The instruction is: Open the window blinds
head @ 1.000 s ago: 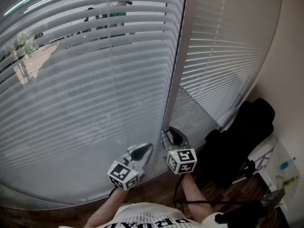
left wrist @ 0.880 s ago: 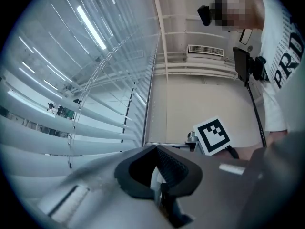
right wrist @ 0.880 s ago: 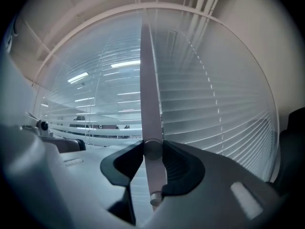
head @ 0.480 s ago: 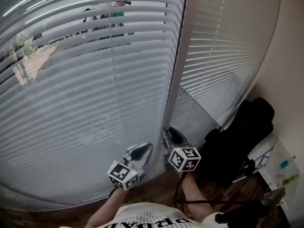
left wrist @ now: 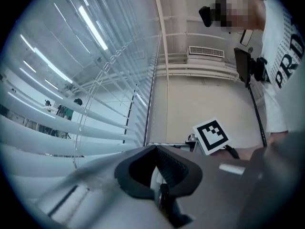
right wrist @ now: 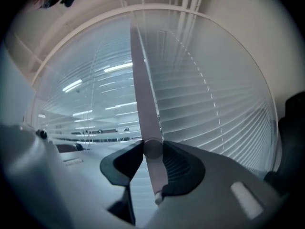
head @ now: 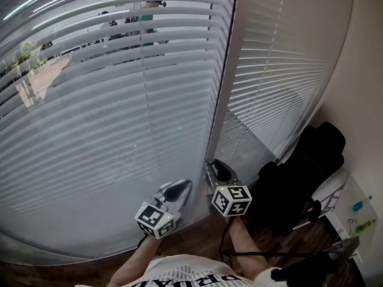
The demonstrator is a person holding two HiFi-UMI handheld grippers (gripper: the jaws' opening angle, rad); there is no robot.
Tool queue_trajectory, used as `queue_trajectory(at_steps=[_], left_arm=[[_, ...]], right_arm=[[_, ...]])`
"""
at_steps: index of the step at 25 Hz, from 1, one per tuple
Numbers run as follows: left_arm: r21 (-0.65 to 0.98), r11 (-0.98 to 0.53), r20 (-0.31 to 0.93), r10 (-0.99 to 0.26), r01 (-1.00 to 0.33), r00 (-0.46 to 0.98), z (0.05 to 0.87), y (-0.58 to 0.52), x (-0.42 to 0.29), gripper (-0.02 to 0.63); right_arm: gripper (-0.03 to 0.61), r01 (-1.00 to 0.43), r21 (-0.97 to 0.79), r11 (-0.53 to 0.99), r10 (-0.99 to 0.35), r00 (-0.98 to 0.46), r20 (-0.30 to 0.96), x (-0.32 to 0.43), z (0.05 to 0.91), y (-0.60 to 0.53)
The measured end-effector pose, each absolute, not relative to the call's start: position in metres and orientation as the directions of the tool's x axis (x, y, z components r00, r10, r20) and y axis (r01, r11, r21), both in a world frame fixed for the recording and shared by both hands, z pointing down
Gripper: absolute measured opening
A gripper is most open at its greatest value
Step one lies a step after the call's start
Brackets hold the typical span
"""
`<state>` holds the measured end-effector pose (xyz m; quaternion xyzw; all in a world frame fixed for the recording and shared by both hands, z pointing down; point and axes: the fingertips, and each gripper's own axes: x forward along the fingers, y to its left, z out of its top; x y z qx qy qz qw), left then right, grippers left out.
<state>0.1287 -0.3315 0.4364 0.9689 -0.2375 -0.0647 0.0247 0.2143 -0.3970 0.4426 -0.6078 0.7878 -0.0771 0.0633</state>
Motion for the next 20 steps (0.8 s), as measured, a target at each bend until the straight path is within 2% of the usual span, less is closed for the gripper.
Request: queue_trajectory(at_steps=[5,12,15,20], left_arm=[[0.079,-0.883,-0.113,-0.469,-0.462,0.876,0.437,-0.334,0.126,-0.008],[0.083,-0.887,-0.11,-0.462,-0.455,0.88,0.438,-0.334,0.13,-0.008],[0.083,-0.886,-0.108,-0.462,-0.456,0.88,0.438,-0.335,0.13,-0.008],[0.083,-0.884,-0.106,-0.466,-0.459,0.878,0.439,-0.338,0.13,-0.008]], right_arm=[[0.164,-0.955,0.165,0.247,-0.969,-0.243,0.04,0.212,0.436,-0.393],[0.166,-0.861,0.443,0.249,-0.968,-0.232,0.094,0.203,0.439,-0.396],[0.135,-0.836,0.491,0.244,-0.969,-0.233,0.086,0.199,0.44,-0.395],[0.133,-0.855,0.451,0.257,-0.965,-0.25,0.075,0.2,0.44,-0.396]])
